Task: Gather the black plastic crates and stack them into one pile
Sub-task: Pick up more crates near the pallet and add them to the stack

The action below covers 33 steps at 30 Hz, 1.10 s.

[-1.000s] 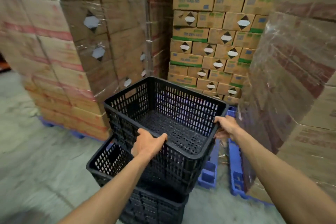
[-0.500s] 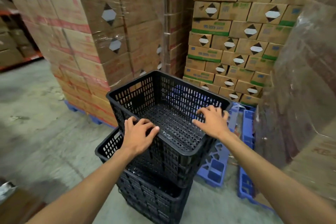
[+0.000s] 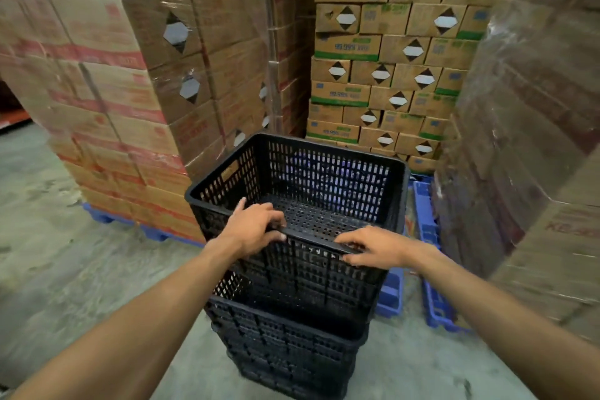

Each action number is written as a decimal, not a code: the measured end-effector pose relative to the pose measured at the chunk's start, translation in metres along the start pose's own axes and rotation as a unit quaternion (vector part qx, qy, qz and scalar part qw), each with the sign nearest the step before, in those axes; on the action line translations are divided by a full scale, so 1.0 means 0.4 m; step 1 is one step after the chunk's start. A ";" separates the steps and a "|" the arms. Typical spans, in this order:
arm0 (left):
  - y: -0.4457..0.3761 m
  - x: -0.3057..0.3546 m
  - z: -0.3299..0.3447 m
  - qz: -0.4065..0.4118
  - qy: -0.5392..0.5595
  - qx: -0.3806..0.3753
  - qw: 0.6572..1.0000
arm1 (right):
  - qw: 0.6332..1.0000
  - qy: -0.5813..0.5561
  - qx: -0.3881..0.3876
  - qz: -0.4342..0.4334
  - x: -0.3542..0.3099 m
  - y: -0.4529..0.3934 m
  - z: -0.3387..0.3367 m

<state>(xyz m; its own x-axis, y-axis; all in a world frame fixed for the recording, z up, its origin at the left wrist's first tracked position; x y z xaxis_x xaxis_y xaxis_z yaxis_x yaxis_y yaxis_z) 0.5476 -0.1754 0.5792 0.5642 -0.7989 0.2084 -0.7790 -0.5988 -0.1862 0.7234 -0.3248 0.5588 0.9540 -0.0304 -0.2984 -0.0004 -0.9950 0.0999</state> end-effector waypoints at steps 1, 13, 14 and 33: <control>0.012 -0.008 -0.002 0.017 0.024 -0.016 0.999 | 1.000 0.017 0.000 0.008 -0.007 0.007 0.002; 0.113 -0.074 0.006 0.091 0.134 -0.044 0.986 | 0.995 0.026 0.022 0.095 -0.166 0.084 0.017; 0.114 -0.079 0.003 0.098 0.133 -0.041 0.985 | 0.994 0.014 0.024 0.105 -0.173 0.086 0.018; -0.034 -0.320 -0.097 -0.072 -0.025 0.056 0.995 | 0.925 0.108 0.209 0.299 0.033 0.019 -0.043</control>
<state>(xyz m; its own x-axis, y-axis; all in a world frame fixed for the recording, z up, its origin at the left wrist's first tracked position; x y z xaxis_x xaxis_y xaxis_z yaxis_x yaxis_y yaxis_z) 0.4753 -0.0629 0.5925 0.6835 -0.7039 0.1931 -0.6547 -0.7083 -0.2640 0.7412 -0.3312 0.5718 0.7833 -0.6123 -0.1075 -0.6201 -0.7575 -0.2040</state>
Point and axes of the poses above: each hand's wrist, its own y-axis away from the middle knuckle, its own z-axis out of the palm, x = y × z, the point moved 7 cm from there along -y, towards the middle knuckle, and after that the axes turned 13 degrees about x, right-handed, at the moved point
